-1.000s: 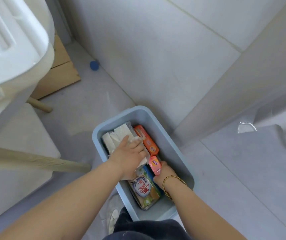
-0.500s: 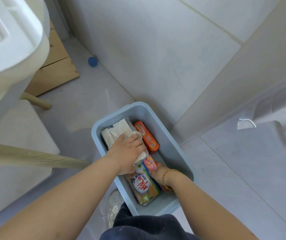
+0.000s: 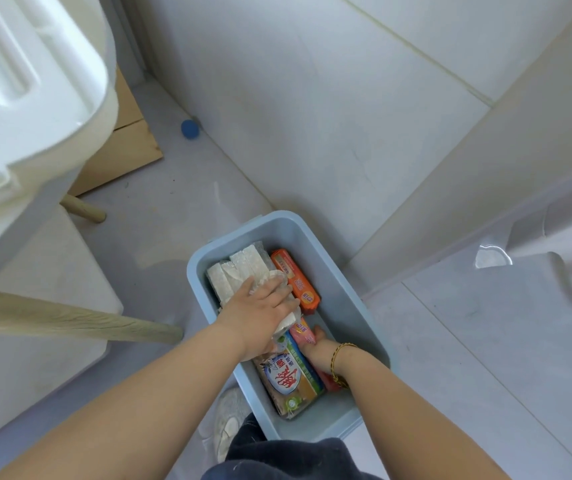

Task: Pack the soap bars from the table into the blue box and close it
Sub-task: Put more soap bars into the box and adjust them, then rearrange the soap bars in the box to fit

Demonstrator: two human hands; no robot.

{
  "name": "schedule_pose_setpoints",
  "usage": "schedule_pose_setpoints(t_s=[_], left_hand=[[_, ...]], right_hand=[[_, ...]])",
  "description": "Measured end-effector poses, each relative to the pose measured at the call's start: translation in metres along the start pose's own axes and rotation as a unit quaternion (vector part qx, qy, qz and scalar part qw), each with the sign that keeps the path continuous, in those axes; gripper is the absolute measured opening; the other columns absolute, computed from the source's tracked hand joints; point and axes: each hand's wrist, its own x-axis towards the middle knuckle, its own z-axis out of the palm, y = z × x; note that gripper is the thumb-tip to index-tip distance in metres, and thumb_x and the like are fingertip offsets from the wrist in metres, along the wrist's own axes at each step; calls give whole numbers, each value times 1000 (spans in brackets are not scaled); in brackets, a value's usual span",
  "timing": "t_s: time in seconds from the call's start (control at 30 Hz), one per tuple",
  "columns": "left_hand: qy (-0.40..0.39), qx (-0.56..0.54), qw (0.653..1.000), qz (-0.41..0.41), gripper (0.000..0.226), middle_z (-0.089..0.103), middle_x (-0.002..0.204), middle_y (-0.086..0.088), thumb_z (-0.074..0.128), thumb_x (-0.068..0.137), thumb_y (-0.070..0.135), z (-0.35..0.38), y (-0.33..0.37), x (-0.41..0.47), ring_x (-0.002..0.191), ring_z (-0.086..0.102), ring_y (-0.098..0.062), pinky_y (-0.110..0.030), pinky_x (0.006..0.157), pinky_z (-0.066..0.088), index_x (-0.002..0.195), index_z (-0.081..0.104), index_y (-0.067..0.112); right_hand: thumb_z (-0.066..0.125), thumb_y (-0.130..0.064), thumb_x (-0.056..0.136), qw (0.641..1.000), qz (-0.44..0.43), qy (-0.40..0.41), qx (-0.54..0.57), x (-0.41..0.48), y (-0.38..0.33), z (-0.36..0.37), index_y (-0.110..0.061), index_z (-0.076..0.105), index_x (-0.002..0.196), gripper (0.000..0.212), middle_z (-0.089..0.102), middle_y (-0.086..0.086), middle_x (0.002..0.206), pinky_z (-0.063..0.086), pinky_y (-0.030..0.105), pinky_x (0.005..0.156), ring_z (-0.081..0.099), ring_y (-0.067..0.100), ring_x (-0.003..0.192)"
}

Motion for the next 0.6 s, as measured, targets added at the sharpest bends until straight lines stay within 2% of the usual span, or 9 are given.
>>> schedule_pose_setpoints(t_s=[0.1, 0.23, 0.27, 0.3, 0.33, 0.37, 0.43, 0.5, 0.6], left_hand=[[31, -37, 999, -7, 68, -5, 156, -2, 47, 89, 37, -5, -3, -9, 142, -9, -18, -40, 115, -3, 143, 9, 24], [81, -63, 994, -25, 54, 16, 154, -2, 44, 92, 30, -16, -5, -39, 141, 8, -20, -35, 115, 6, 141, 23, 22], [97, -67, 993, -32, 51, 23, 152, -2, 43, 92, 29, -22, -4, -51, 140, 14, -20, -34, 114, 10, 140, 26, 21], [112, -70, 991, -38, 49, 30, 149, -2, 43, 92, 28, -26, -2, -61, 138, 21, -21, -33, 112, 15, 139, 29, 21], [129, -69, 988, -46, 47, 37, 145, -1, 42, 93, 27, -32, -1, -75, 134, 29, -21, -33, 108, 22, 138, 32, 21], [142, -62, 986, -59, 45, 42, 141, -1, 42, 93, 27, -40, 1, -89, 129, 36, -22, -34, 103, 29, 136, 34, 23], [155, -61, 982, -90, 41, 49, 135, 0, 39, 93, 27, -49, 8, -116, 121, 44, -23, -35, 95, 39, 134, 37, 25], [181, -67, 976, -104, 38, 51, 134, -1, 37, 93, 27, -59, 14, -152, 119, 47, -24, -36, 93, 41, 131, 40, 26], [242, -101, 959, -107, 37, 51, 135, 2, 37, 94, 30, -71, 22, -205, 121, 46, -21, -33, 97, 39, 130, 42, 28]], right_hand=[[26, -45, 94, 999, -14, 38, 11, -9, -1, -4, -10, 17, 141, 59, 40, 14, 142, 37, 30, 97, 43, 28, 126], [27, -24, 98, 992, -62, 113, 1, -35, -5, -11, -6, 35, 134, 42, 44, 16, 138, 34, 29, 101, 42, 28, 126], [28, -20, 98, 990, -80, 118, -7, -44, -7, -13, -6, 47, 123, 35, 51, 18, 129, 37, 28, 96, 48, 28, 118], [30, -17, 97, 989, -93, 119, -10, -54, -9, -15, -9, 57, 101, 29, 57, 18, 111, 40, 27, 86, 54, 26, 102], [32, -15, 96, 986, -110, 126, -12, -67, -12, -17, -15, 55, 76, 31, 56, 13, 88, 40, 24, 73, 53, 21, 81], [33, -14, 95, 983, -123, 133, -10, -79, -16, -20, -17, 45, 61, 37, 49, 7, 73, 38, 24, 63, 46, 16, 66], [37, -14, 94, 980, -144, 138, -4, -102, -20, -26, -14, 48, 60, 35, 49, 4, 67, 43, 31, 66, 43, 14, 62], [42, -13, 92, 974, -170, 146, 15, -135, -31, -34, -8, 59, 71, 27, 60, 12, 81, 49, 33, 73, 51, 17, 68], [42, -5, 91, 959, -227, 159, 57, -184, -51, -39, -11, 55, 61, 33, 61, 9, 68, 45, 14, 46, 56, 10, 51]])
